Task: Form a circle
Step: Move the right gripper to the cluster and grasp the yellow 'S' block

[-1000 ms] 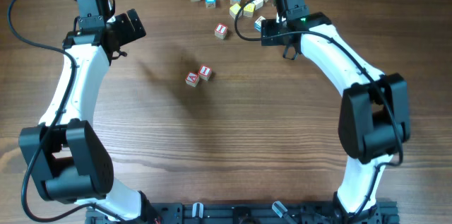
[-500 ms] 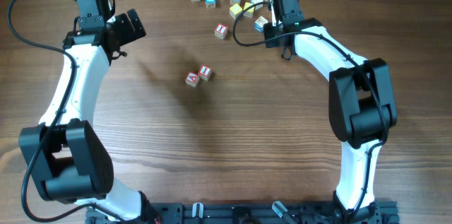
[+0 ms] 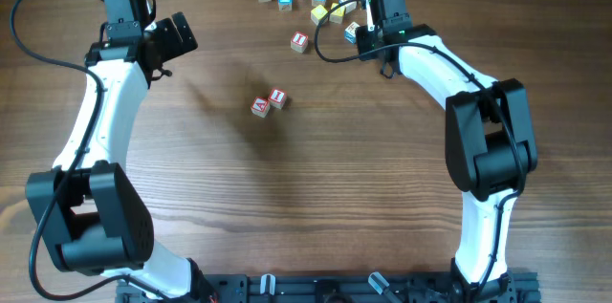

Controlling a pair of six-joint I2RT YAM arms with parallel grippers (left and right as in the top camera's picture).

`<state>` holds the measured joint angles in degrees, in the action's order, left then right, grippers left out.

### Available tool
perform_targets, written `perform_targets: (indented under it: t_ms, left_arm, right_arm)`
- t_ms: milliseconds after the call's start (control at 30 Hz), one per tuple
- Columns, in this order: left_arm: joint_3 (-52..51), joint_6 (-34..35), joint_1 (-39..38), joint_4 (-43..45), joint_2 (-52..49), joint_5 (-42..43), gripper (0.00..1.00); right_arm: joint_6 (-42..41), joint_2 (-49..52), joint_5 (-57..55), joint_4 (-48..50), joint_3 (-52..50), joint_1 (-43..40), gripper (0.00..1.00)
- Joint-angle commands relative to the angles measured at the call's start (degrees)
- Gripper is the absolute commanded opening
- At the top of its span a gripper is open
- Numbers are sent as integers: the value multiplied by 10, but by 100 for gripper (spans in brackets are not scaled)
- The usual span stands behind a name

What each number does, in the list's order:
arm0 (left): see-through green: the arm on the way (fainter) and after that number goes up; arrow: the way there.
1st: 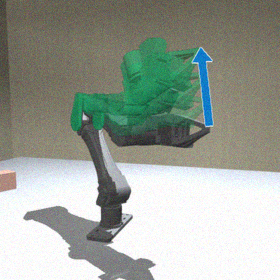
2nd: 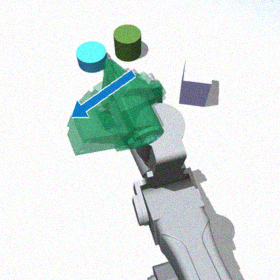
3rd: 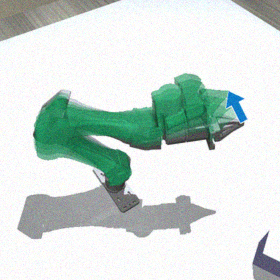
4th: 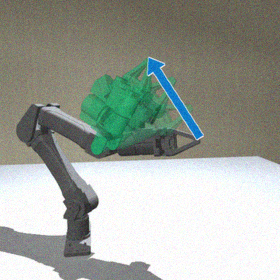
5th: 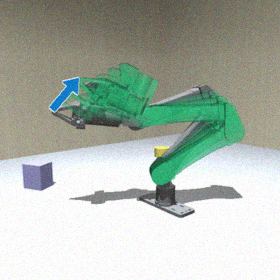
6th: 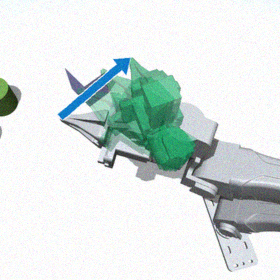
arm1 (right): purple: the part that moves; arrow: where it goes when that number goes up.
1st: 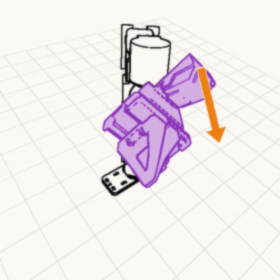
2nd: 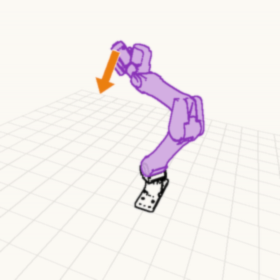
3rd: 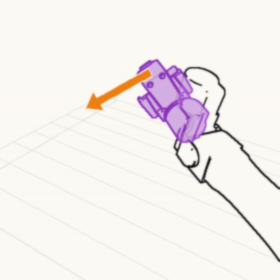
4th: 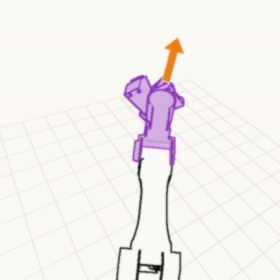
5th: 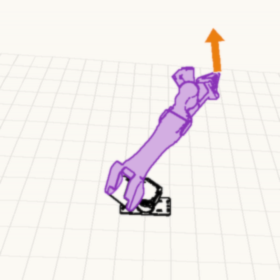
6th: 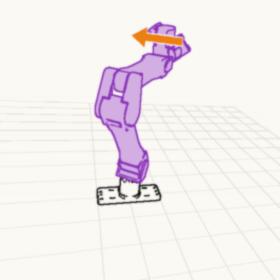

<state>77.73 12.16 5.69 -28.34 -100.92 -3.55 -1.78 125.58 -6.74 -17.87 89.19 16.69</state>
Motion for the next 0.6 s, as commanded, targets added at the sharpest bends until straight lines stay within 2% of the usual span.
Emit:
perform_targets:
  t_ms: [0,67,167,267,367,433,567]
  left_arm:
    - [3,5,1,0,5,0,100]
    - [3,5,1,0,5,0,100]
    - [3,5,1,0,5,0,100]
    - [3,5,1,0,5,0,100]
    - [3,5,1,0,5,0,100]
    - [3,5,1,0,5,0,100]
    - [3,5,1,0,5,0,100]
  right_arm:
    - [4,19,-10,3,0,-3,50]
    - [3,22,-10,3,0,-3,50]
    - [3,23,-11,3,0,-3,43]
    - [3,23,-12,3,0,-3,30]
    - [3,21,-12,3,0,-3,26]
    - [3,11,-12,-5,0,-3,18]
    - [1,-37,-8,-32,0,0,16]
